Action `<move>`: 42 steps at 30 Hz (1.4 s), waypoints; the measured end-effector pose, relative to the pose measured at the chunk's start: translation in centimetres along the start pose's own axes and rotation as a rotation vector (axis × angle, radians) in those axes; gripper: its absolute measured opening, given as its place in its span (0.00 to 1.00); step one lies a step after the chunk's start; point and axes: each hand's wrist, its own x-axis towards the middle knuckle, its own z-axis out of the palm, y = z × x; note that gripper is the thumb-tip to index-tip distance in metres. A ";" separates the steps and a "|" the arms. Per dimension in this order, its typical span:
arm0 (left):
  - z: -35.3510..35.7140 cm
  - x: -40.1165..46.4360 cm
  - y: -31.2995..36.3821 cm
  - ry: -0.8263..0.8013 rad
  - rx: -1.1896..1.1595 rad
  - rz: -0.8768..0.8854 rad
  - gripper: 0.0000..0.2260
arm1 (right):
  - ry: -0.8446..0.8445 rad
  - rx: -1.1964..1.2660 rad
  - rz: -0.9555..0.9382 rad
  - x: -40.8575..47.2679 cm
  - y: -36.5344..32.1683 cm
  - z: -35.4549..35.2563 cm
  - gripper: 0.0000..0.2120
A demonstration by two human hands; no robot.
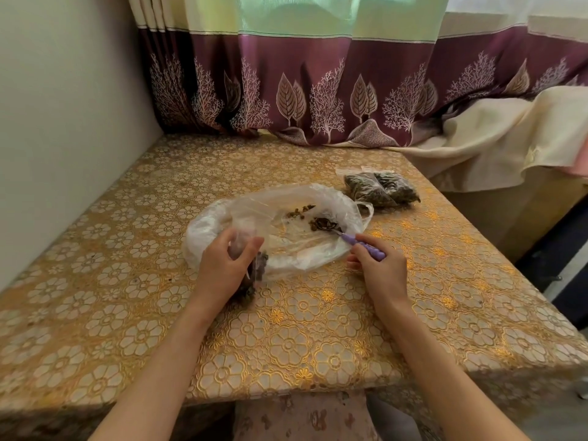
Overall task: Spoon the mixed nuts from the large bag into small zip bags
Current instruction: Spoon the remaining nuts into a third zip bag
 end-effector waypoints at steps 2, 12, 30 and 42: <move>-0.1 -0.2 0.4 0.000 -0.022 0.001 0.21 | -0.014 0.004 -0.002 -0.2 -0.1 -0.4 0.11; -0.5 -0.1 0.4 -0.115 -0.114 -0.127 0.43 | -0.133 0.266 0.061 -1.0 -3.3 -1.0 0.07; -0.5 0.1 0.5 -0.124 -0.205 -0.169 0.42 | -0.585 0.017 -0.273 -1.6 -9.5 0.7 0.11; -0.6 0.0 0.7 -0.146 -0.153 -0.174 0.44 | -0.245 0.181 -0.211 -0.7 -6.8 -0.5 0.06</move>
